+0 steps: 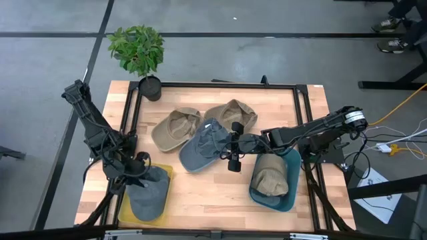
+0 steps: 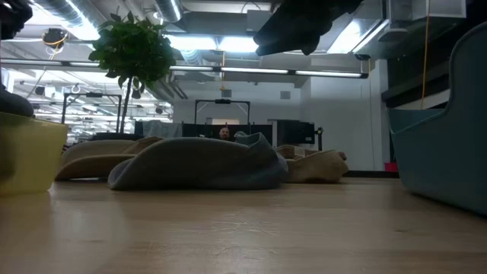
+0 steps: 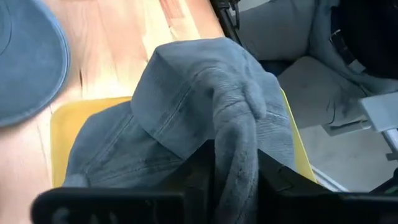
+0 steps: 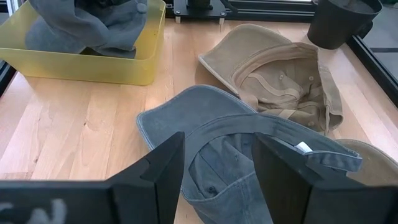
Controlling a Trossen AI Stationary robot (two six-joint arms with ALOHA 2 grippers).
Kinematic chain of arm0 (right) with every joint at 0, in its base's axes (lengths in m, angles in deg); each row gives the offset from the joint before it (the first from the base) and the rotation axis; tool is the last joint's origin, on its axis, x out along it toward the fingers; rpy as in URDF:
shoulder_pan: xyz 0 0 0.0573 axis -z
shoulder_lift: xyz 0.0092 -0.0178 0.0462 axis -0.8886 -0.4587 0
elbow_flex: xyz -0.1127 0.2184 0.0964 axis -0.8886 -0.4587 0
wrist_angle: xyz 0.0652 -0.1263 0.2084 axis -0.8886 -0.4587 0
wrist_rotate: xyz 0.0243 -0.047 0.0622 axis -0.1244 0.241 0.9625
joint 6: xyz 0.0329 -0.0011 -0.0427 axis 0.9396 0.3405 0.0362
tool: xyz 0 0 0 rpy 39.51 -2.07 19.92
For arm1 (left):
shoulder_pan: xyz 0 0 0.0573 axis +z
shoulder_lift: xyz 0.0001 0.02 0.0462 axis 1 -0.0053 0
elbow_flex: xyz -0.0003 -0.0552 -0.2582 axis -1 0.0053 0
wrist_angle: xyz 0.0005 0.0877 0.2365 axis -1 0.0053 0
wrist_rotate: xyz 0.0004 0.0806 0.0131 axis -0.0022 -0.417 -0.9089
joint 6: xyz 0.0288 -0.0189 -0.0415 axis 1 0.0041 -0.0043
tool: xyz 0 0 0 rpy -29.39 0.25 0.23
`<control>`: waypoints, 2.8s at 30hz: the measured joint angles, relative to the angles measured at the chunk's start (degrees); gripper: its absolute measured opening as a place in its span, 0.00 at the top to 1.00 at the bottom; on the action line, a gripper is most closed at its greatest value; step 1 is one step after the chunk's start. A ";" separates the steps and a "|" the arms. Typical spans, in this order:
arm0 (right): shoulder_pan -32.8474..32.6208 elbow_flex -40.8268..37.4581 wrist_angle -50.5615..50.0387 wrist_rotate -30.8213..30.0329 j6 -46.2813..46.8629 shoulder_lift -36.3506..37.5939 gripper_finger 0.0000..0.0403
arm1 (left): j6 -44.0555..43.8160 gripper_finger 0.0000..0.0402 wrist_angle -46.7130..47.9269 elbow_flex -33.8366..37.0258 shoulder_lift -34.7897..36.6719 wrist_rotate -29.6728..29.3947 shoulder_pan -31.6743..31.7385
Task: Pick & Place hat
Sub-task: Put the right blue cap into the yellow bin, then put the right brown cap into the blue bin
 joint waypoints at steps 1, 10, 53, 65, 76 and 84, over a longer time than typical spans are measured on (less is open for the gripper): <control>0.00 0.02 0.02 0.00 0.00 0.00 0.54 | -0.45 0.82 0.22 0.00 0.00 -0.01 0.02; 0.00 0.02 0.04 0.00 -0.58 0.00 0.54 | -3.33 0.65 1.10 0.00 1.64 0.76 0.02; 0.00 0.02 -0.79 0.00 -2.99 0.00 0.54 | -9.28 0.99 -3.11 -3.89 -6.07 -4.40 -0.01; 0.00 0.02 -2.25 0.02 -2.99 0.00 0.54 | -27.14 1.00 9.55 -3.89 -9.24 -1.70 -0.01; 0.00 0.02 -4.71 0.00 -1.93 0.00 0.54 | -34.00 0.99 17.97 -3.89 -10.15 0.62 0.00; -0.13 0.02 -5.61 0.01 -1.21 0.00 0.54 | -22.50 1.00 9.92 -6.90 -5.61 -2.97 0.01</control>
